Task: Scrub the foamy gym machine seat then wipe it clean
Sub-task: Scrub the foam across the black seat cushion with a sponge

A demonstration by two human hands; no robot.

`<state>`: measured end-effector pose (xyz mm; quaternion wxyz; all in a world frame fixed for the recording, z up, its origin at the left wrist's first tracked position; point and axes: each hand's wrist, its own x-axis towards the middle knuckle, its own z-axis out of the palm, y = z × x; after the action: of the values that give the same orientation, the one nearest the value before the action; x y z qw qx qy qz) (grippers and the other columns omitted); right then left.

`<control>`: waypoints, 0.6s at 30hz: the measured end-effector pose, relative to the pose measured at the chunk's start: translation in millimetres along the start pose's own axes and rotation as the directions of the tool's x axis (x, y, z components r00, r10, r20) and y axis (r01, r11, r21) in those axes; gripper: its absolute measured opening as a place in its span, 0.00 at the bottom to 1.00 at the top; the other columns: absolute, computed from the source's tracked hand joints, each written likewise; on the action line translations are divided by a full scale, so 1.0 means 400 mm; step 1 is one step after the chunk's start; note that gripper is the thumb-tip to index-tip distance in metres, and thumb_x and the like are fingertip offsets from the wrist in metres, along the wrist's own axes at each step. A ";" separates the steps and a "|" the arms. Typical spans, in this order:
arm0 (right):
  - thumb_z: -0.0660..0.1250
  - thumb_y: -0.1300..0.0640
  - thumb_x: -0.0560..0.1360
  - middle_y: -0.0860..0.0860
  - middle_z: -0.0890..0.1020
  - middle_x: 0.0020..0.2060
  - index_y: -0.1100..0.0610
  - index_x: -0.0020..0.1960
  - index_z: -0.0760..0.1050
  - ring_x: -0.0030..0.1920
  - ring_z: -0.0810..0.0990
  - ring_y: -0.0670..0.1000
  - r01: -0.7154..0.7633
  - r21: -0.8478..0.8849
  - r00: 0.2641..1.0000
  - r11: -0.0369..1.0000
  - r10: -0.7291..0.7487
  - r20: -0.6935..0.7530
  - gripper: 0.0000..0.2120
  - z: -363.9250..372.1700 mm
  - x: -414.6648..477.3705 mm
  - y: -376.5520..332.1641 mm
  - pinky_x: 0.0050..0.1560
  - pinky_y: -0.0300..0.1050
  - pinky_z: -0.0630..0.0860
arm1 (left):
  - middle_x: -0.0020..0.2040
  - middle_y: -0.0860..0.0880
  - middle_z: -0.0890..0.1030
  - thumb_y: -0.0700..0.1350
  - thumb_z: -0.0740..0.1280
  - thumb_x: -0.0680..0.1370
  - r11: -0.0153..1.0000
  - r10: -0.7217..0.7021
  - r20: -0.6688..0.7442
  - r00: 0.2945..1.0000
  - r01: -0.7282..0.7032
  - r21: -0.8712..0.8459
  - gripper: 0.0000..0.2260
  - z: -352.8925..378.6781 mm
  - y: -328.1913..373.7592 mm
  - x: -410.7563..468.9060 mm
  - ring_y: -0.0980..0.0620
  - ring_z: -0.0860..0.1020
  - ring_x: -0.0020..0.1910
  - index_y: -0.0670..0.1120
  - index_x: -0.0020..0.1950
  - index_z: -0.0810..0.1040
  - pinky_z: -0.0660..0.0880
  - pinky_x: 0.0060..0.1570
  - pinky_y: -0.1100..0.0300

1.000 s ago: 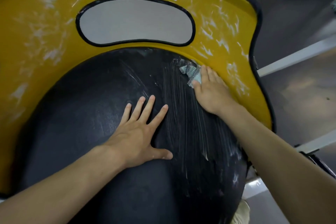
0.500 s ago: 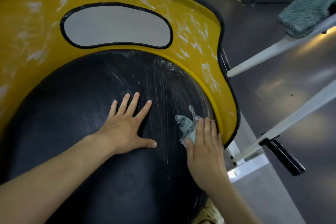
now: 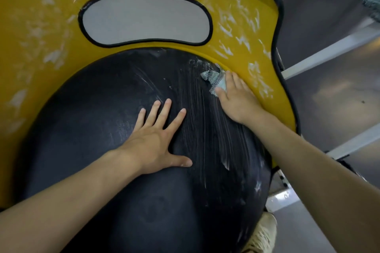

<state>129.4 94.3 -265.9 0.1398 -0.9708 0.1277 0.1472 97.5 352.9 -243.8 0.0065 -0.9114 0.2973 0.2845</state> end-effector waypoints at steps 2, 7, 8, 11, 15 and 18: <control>0.44 0.40 0.86 0.53 0.42 0.83 0.56 0.83 0.39 0.82 0.43 0.52 0.009 0.044 1.000 0.999 -0.009 -0.011 0.33 0.001 -0.031 0.020 0.81 0.49 0.42 | 0.76 0.47 0.22 0.80 0.59 0.67 1.000 0.002 0.004 1.000 -0.002 0.004 0.55 -0.002 0.002 0.002 0.45 0.23 0.75 0.59 0.77 0.25 0.33 0.77 0.41; 0.42 0.40 0.85 0.51 0.36 0.82 0.54 0.82 0.34 0.81 0.36 0.51 -0.075 0.107 0.997 0.991 0.078 -0.019 0.33 0.060 -0.237 0.057 0.81 0.53 0.40 | 0.76 0.47 0.22 0.79 0.58 0.69 1.000 0.001 0.005 1.000 -0.001 0.011 0.54 -0.004 0.004 -0.008 0.45 0.24 0.75 0.58 0.77 0.25 0.33 0.77 0.41; 0.41 0.40 0.85 0.51 0.34 0.81 0.54 0.82 0.33 0.80 0.34 0.51 -0.091 0.092 0.995 0.992 0.093 -0.019 0.33 0.078 -0.285 0.055 0.81 0.54 0.39 | 0.76 0.46 0.22 0.78 0.58 0.69 1.000 0.006 -0.003 1.000 -0.006 0.010 0.53 -0.001 0.004 -0.012 0.45 0.24 0.75 0.58 0.77 0.25 0.34 0.77 0.41; 0.40 0.41 0.85 0.50 0.31 0.80 0.53 0.81 0.30 0.79 0.28 0.49 -0.127 0.068 0.988 0.990 0.132 -0.077 0.32 0.148 -0.423 0.036 0.81 0.54 0.38 | 0.77 0.46 0.24 0.77 0.55 0.73 0.998 0.049 -0.042 0.998 -0.048 0.032 0.48 0.017 0.012 -0.030 0.45 0.25 0.76 0.59 0.78 0.26 0.34 0.77 0.42; 0.34 0.38 0.81 0.49 0.35 0.81 0.52 0.81 0.32 0.79 0.29 0.48 -0.108 0.059 0.982 0.992 0.116 -0.150 0.33 0.231 -0.570 -0.013 0.78 0.52 0.35 | 0.76 0.48 0.23 0.76 0.51 0.74 0.990 0.136 -0.075 0.988 -0.132 0.052 0.45 0.063 0.046 -0.076 0.46 0.23 0.75 0.59 0.77 0.27 0.32 0.77 0.43; 0.33 0.38 0.82 0.50 0.37 0.81 0.53 0.81 0.33 0.80 0.31 0.51 -0.083 0.023 0.985 0.996 0.086 -0.150 0.33 0.241 -0.582 -0.020 0.79 0.55 0.37 | 0.76 0.49 0.21 0.78 0.41 0.70 0.982 0.183 -0.082 0.980 -0.178 0.069 0.44 0.102 0.072 -0.107 0.47 0.20 0.73 0.59 0.77 0.25 0.31 0.77 0.43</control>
<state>-107.7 179.5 -277.8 0.1313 -0.9717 0.1803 0.0779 32.4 359.4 -251.2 -0.0048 -0.8916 0.3874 0.2342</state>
